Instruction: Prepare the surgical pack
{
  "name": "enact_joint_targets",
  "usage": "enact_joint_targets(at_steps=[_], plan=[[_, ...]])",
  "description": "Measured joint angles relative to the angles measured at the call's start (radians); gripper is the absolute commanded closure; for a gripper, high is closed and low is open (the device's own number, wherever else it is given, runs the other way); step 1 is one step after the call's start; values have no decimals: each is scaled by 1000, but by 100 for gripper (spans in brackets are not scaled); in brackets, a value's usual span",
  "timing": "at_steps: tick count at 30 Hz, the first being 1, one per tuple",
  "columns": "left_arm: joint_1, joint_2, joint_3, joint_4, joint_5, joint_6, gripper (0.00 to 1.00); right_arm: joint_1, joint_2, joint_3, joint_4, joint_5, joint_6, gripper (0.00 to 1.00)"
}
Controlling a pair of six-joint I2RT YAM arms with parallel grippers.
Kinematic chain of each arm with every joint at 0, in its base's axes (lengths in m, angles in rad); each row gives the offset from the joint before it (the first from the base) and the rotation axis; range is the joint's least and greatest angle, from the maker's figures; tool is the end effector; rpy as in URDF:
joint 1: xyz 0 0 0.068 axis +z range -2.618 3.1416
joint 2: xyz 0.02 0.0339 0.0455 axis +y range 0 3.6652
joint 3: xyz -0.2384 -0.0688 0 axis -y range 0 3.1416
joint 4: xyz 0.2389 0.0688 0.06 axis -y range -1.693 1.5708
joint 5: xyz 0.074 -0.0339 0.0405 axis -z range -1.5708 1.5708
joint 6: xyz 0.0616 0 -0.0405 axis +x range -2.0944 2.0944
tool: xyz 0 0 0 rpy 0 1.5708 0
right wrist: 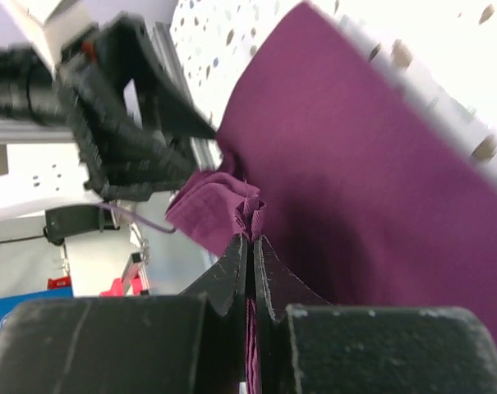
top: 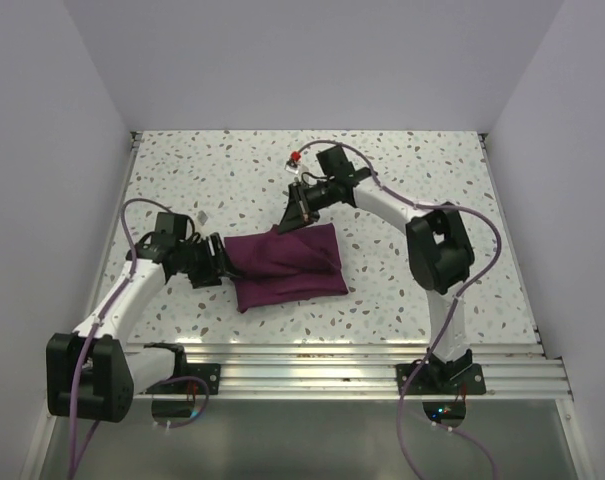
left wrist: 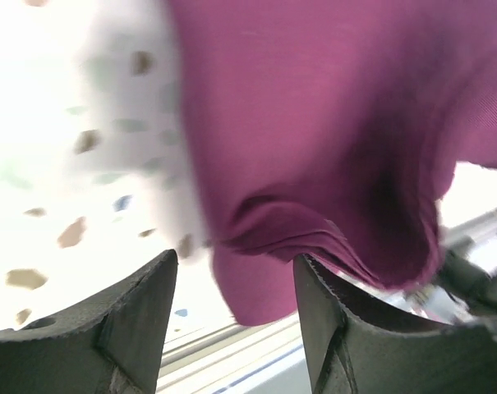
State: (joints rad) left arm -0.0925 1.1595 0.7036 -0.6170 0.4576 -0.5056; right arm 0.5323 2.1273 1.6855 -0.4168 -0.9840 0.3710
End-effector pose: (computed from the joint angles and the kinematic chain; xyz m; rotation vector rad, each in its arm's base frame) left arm 0.2239 -0.0481 0.1671 -0.3958 2.6655 -0.8001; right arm 0.3688 0.2767 0.1862 -0.6887 2.4185 1.5896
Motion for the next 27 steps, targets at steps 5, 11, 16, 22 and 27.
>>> enact_joint_targets(at_steps=[5, 11, 16, 22, 27], plan=[[28, -88, 49, -87, -148, -8, 37, 5, -212, -203, -41, 6, -21, 100], [34, -117, 96, -101, -223, -12, 39, 64, -478, -478, -70, 3, -42, 100], [35, -94, 97, -105, -222, -18, 41, 150, -584, -711, -79, 32, -49, 97], [35, -21, 101, -106, -175, -17, 42, 142, -600, -834, -97, 102, -51, 76], [35, 1, 135, -111, -151, -12, 42, 142, -565, -834, -95, 130, -21, 51]])
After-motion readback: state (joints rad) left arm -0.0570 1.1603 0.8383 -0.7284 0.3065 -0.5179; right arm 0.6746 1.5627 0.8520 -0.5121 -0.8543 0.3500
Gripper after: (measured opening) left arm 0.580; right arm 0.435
